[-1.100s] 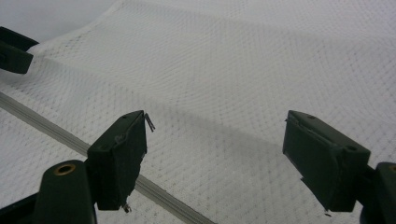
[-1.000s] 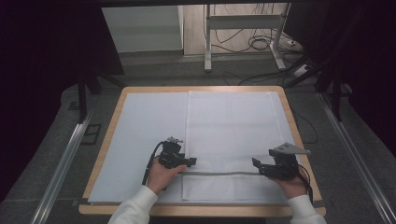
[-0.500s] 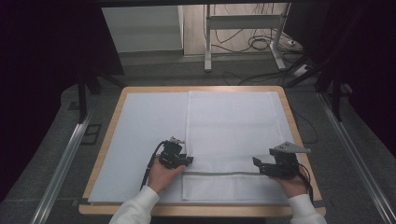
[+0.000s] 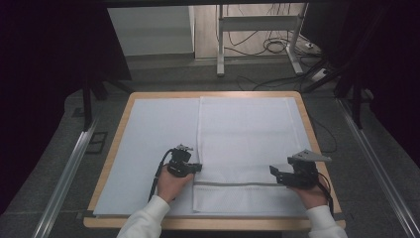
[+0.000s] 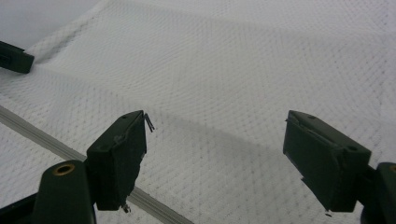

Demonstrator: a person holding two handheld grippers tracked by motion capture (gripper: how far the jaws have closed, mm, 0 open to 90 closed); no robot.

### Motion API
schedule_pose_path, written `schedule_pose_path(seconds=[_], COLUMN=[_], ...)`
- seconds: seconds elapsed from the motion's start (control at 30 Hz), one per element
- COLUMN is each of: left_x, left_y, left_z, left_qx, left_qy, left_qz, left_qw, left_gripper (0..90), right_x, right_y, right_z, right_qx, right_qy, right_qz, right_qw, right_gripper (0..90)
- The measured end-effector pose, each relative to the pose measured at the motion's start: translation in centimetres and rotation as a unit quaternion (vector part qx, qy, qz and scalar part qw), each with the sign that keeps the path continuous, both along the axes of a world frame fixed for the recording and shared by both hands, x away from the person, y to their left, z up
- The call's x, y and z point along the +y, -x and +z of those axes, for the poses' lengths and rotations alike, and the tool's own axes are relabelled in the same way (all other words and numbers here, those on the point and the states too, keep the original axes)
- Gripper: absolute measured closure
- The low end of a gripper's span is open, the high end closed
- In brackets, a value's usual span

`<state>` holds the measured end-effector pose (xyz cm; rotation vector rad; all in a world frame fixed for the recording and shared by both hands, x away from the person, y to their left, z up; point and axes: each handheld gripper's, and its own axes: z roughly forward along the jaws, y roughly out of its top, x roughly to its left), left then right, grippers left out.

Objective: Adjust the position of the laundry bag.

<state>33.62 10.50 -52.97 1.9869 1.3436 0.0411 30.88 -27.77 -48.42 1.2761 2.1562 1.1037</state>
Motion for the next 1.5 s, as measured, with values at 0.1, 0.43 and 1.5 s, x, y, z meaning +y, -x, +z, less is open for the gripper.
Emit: schedule_pose_path(seconds=[0.1,0.43,1.5], left_x=[0.2,0.3,0.7], left_y=[0.0,0.1,0.3], left_z=[0.1,0.1,0.2], left_qx=[0.000,-0.001,-0.012], left_qy=[0.006,0.014,0.029], left_qz=[0.000,0.005,0.004], left_qw=[1.0000,0.9999,0.9995], left_gripper=[89.0,89.1,88.9], right_x=[-0.1,-0.8,-6.7], right_y=[-0.1,-1.0,-4.9], right_z=[0.0,0.8,0.1], right_qx=[0.001,0.015,0.098], right_qy=[0.001,-0.004,0.000], right_qz=[-0.002,-0.006,-0.085], right_qw=[1.0000,0.9999,0.9915], right_gripper=[20.8,20.1,35.1])
